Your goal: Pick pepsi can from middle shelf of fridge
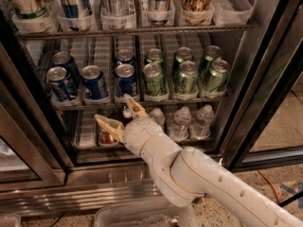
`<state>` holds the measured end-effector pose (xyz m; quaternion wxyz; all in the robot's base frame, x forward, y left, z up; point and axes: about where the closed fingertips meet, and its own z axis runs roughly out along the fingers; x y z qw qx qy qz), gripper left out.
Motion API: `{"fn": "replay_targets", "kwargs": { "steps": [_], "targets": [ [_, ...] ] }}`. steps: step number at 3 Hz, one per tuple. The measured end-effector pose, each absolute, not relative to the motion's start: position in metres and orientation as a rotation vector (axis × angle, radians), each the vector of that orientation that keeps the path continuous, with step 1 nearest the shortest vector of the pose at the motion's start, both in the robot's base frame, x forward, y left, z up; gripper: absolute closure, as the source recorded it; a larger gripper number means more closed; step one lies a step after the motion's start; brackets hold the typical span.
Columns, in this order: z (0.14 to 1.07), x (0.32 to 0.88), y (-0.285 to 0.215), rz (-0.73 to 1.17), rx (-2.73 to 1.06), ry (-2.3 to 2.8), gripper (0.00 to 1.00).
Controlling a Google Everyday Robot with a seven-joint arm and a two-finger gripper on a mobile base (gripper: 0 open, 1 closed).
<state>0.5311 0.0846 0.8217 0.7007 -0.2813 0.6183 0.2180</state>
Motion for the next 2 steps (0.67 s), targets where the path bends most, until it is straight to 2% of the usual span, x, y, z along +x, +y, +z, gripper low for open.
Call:
{"fn": "replay_targets", "kwargs": {
  "steps": [2],
  "targets": [
    [0.8195,0.5465,0.0986,0.453,-0.627,1.398,0.29]
  ]
}}
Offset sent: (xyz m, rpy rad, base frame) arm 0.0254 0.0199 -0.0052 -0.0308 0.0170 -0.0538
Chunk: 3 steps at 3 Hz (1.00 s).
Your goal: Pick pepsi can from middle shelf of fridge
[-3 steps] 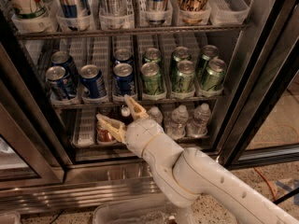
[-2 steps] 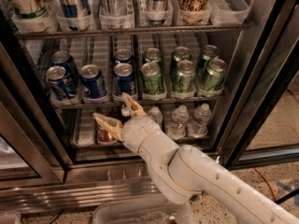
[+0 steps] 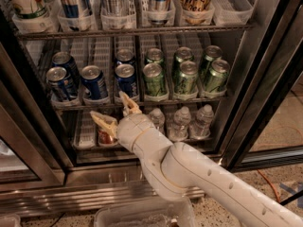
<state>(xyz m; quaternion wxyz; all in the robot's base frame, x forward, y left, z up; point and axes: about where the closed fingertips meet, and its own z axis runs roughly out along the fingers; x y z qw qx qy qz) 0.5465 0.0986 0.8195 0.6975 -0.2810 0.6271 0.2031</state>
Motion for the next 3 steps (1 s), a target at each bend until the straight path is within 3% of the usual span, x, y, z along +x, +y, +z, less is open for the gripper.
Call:
{"fn": "replay_targets", "kwargs": {
  "steps": [3],
  "targets": [
    [0.828,0.574,0.113,0.407,-0.616,1.398,0.28]
  ]
}}
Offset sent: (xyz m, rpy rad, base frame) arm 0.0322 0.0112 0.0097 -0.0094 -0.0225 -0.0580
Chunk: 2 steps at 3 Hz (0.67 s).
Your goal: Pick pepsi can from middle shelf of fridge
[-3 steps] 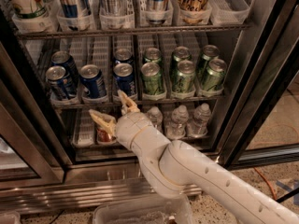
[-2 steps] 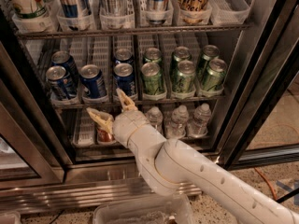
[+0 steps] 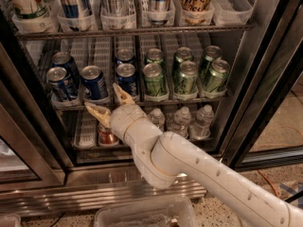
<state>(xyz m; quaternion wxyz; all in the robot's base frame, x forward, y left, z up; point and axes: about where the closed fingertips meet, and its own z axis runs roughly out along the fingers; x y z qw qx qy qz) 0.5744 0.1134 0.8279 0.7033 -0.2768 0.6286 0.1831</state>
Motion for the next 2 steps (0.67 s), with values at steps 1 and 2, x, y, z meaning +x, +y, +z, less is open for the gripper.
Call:
{"fn": "replay_targets", "kwargs": {
  "steps": [1,2],
  "targets": [
    [0.831,0.584,0.121,0.400,-0.627,1.400,0.27],
    [0.830,0.595,0.128,0.394,-0.638,1.405,0.27]
  ]
}}
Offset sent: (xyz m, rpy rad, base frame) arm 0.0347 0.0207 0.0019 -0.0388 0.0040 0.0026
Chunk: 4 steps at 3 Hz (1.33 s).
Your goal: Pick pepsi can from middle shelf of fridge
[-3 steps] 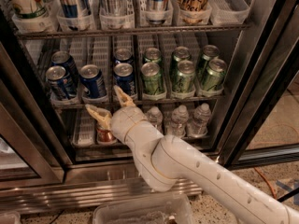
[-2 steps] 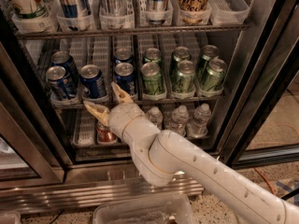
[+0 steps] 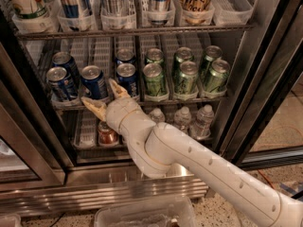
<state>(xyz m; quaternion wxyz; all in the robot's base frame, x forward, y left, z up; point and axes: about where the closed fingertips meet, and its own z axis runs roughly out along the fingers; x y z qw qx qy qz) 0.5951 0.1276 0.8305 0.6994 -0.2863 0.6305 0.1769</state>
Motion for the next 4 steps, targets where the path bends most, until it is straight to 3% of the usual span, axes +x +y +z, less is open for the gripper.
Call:
{"fn": "replay_targets", "kwargs": {
  "steps": [4],
  "targets": [
    [0.835,0.634,0.152,0.421,-0.684,1.381,0.26]
  ]
}}
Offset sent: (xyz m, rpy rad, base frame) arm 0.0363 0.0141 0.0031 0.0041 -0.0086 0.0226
